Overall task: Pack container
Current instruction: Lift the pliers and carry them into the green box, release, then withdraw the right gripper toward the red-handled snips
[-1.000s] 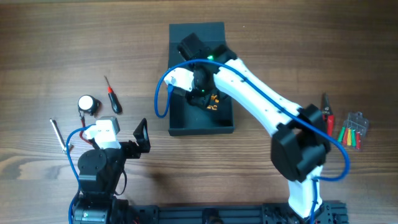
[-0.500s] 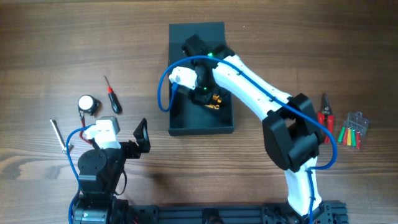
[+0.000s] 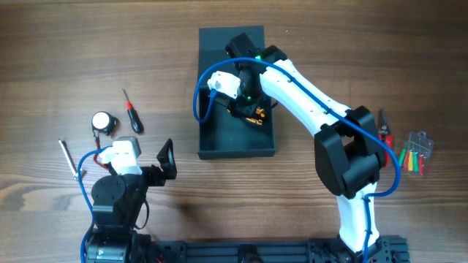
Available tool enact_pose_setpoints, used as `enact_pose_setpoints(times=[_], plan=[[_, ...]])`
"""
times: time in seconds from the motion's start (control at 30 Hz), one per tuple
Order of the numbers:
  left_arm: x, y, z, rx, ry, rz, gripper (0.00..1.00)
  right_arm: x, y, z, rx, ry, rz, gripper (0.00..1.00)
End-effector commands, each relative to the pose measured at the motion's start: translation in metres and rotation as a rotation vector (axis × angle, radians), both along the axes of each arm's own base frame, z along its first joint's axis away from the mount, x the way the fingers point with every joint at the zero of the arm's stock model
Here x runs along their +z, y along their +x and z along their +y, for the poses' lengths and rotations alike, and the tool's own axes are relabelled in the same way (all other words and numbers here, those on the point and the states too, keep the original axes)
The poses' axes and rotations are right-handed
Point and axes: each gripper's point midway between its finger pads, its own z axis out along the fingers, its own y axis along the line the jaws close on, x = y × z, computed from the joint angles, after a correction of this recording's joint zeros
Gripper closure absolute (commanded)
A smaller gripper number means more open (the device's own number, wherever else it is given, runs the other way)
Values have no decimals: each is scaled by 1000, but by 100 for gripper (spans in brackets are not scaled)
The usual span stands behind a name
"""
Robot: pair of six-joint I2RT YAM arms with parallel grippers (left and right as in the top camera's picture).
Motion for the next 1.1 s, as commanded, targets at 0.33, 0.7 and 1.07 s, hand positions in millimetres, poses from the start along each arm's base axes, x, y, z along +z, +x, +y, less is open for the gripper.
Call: enact_pose_setpoints(times=[0.33, 0.7, 1.07], plan=[[10, 1, 2, 15, -11, -18, 0, -39, -32, -11, 0, -30, 125, 62], [10, 1, 2, 15, -11, -18, 0, -12, -20, -4, -78, -4, 98, 19], [10, 1, 2, 15, -11, -18, 0, 216, 53, -58, -727, 116, -322, 0]])
